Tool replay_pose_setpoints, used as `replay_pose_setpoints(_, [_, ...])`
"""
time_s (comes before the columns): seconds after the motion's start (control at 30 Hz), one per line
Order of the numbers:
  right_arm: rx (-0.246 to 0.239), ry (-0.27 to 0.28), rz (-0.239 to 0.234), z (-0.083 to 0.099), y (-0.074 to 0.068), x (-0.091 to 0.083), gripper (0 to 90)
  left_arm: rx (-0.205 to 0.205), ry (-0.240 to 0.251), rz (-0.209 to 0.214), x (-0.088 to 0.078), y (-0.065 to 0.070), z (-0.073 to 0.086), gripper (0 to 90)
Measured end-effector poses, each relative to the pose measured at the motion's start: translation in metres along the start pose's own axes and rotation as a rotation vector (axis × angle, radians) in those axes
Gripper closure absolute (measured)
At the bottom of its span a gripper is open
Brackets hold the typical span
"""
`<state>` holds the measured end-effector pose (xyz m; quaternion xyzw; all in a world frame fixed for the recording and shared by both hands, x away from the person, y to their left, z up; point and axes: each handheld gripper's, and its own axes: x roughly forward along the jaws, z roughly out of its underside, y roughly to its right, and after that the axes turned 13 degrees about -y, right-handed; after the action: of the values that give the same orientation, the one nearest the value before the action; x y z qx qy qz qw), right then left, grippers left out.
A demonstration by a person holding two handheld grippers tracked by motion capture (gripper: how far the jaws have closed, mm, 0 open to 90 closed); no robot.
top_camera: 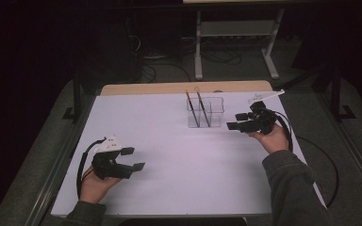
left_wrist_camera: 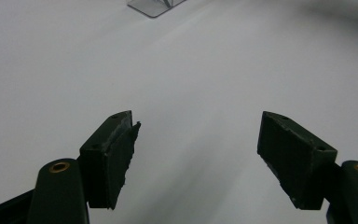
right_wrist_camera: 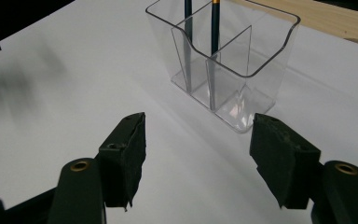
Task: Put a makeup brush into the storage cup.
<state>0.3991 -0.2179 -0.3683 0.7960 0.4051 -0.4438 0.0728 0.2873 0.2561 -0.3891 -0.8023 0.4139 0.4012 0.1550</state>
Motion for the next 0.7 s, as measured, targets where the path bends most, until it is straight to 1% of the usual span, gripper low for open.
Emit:
replay_pose_setpoints(0.13, [0.007,-0.011,-0.005,0.006,0.001,0.000,34.2,-0.001,0.001,0.000,0.000,0.000,0.000,26.4])
replay_pose_setpoints(0.37, [0.006,0.001,-0.007,0.014,-0.001,-0.001,33.5,-0.003,-0.003,0.001,0.000,-0.001,0.000,25.9])
replay_pose_setpoints(0.47, [0.006,0.006,-0.005,0.017,-0.001,-0.002,33.1,0.007,-0.002,-0.005,-0.001,-0.002,0.000,25.8])
replay_pose_setpoints(0.57, [0.009,0.000,-0.008,0.019,-0.001,-0.002,32.5,0.002,-0.001,-0.004,-0.001,-0.002,0.000,25.8])
replay_pose_setpoints(0.7, [0.013,-0.001,-0.001,0.024,-0.002,-0.001,32.1,-0.010,0.010,-0.002,-0.001,-0.001,0.000,25.5])
